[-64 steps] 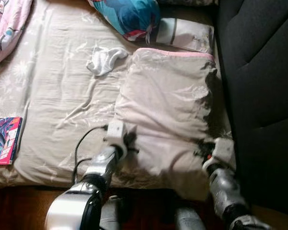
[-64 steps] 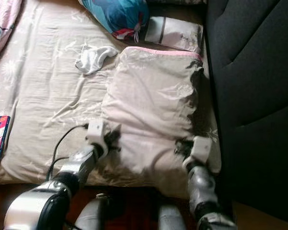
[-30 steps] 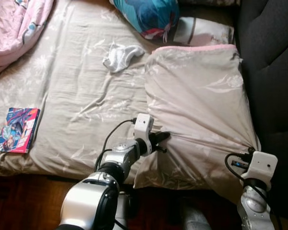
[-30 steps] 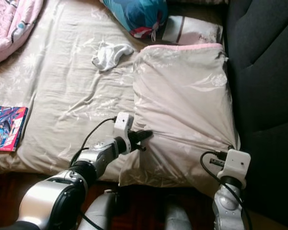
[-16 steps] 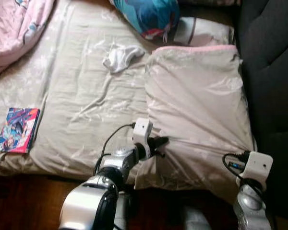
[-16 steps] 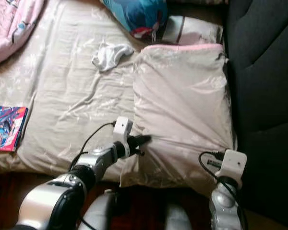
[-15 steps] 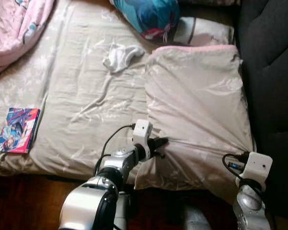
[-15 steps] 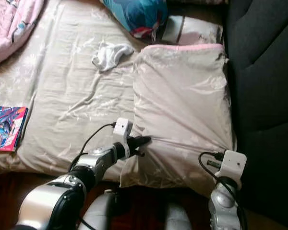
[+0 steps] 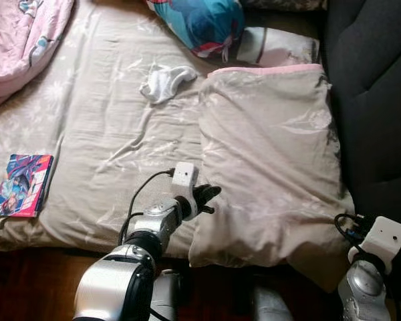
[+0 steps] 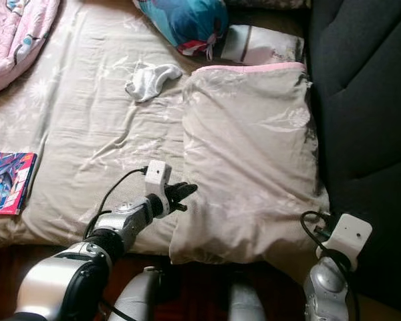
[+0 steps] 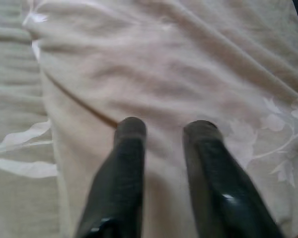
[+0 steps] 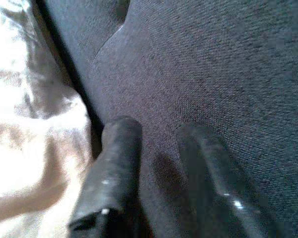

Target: Clean up the room

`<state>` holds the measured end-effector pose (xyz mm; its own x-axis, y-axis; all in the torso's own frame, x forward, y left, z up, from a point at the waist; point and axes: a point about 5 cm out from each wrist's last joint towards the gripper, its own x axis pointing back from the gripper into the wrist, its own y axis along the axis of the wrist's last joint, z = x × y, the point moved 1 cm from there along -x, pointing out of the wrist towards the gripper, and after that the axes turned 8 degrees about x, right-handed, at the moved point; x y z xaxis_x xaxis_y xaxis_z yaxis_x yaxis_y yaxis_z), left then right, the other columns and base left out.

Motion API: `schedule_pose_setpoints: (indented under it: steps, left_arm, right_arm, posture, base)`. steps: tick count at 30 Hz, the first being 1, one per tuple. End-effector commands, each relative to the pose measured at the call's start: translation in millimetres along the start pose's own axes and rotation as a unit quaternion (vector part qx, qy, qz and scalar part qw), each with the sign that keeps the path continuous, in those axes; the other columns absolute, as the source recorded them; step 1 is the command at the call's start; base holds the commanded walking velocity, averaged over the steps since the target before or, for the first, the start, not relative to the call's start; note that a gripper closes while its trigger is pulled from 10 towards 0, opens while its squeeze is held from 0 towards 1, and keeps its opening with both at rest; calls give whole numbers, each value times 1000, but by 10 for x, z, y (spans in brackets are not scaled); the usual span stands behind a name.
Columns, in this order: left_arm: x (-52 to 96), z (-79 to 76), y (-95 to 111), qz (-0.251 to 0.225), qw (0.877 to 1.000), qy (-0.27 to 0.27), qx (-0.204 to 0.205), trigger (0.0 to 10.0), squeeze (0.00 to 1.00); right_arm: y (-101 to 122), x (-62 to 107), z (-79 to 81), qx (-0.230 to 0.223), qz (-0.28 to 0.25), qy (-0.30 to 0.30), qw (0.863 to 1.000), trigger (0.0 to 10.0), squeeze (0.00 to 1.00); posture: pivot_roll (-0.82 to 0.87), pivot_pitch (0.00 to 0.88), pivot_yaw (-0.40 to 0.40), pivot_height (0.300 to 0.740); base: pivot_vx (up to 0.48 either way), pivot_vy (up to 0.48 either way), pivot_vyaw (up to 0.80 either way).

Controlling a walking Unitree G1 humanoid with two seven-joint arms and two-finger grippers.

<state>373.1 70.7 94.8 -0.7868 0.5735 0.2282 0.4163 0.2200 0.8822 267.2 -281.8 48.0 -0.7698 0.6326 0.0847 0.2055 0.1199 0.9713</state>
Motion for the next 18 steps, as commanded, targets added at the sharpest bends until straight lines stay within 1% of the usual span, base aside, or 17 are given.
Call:
schedule_pose_setpoints:
  steps: [1,2,3,4,5,6,8,10,11,12,13,14,15,17,18]
  left_arm:
    - [79,123,-116,4,1000,24,14,10000,1000]
    - [90,149,-100,-2,999,31,15,10000,1000]
    - [105,181,-83,-9,999,41,13,10000,1000]
    - [128,224,-60,-18,998,55,1,10000,980]
    - [147,260,-40,-27,997,67,-9,10000,753]
    - [178,308,-18,-39,996,82,-19,10000,0]
    - [261,428,18,-60,990,119,-46,10000,0]
    - [351,538,26,-73,983,151,-73,10000,0]
    - [410,601,13,-77,980,165,-85,10000,0]
    - [410,601,13,-77,980,165,-85,10000,0]
    - [493,687,-8,-81,974,186,-101,10000,0]
    - [519,712,-15,-82,972,191,-107,10000,0]
    - [588,786,-48,-77,967,211,-121,10000,0]
    - [625,829,-65,-76,964,224,-121,10000,0]
    - [678,876,-61,-84,959,239,-128,10000,0]
  right_arm:
    - [-47,55,-15,-2,-8,16,1000,10000,984]
    - [-12,58,30,-10,-18,29,999,10000,984]
    - [22,64,85,-20,-26,47,998,10000,902]
    - [56,80,158,-32,-34,75,996,10000,608]
    - [75,92,226,-40,-38,99,994,10000,251]
    - [93,126,328,-49,-41,139,988,10000,0]
    - [92,204,532,-62,-38,213,974,10000,0]
    - [73,254,654,-71,-31,253,964,10000,0]
    - [56,274,687,-74,-28,262,962,10000,0]
    - [56,274,687,-74,-28,262,962,10000,0]
    - [21,292,722,-74,-22,272,959,10000,0]
    - [7,297,729,-74,-20,274,959,10000,0]
    - [-27,300,743,-74,-13,275,959,10000,0]
    - [-45,287,758,-75,-7,279,957,10000,0]
    - [-60,278,767,-76,-1,280,957,10000,0]
  posture:
    - [-123,379,41,740]
    - [-123,376,41,740]
    - [-123,369,42,740]
    - [-123,366,42,740]
    - [-123,356,42,740]
    - [-124,352,42,740]
    - [-124,328,40,740]
    - [-117,305,40,740]
    - [-117,295,41,740]
    - [-117,295,41,740]
    - [-115,275,41,740]
    - [-115,275,41,740]
    - [-106,247,43,740]
    - [-104,236,41,740]
    - [-105,221,39,740]
  base:
    - [0,0,0]
    - [0,0,0]
    - [0,0,0]
    - [0,0,0]
    - [0,0,0]
    - [0,0,0]
    - [0,0,0]
    - [0,0,0]
    - [0,0,0]
    - [0,0,0]
    - [0,0,0]
    - [0,0,0]
    - [0,0,0]
    - [0,0,0]
    - [0,0,0]
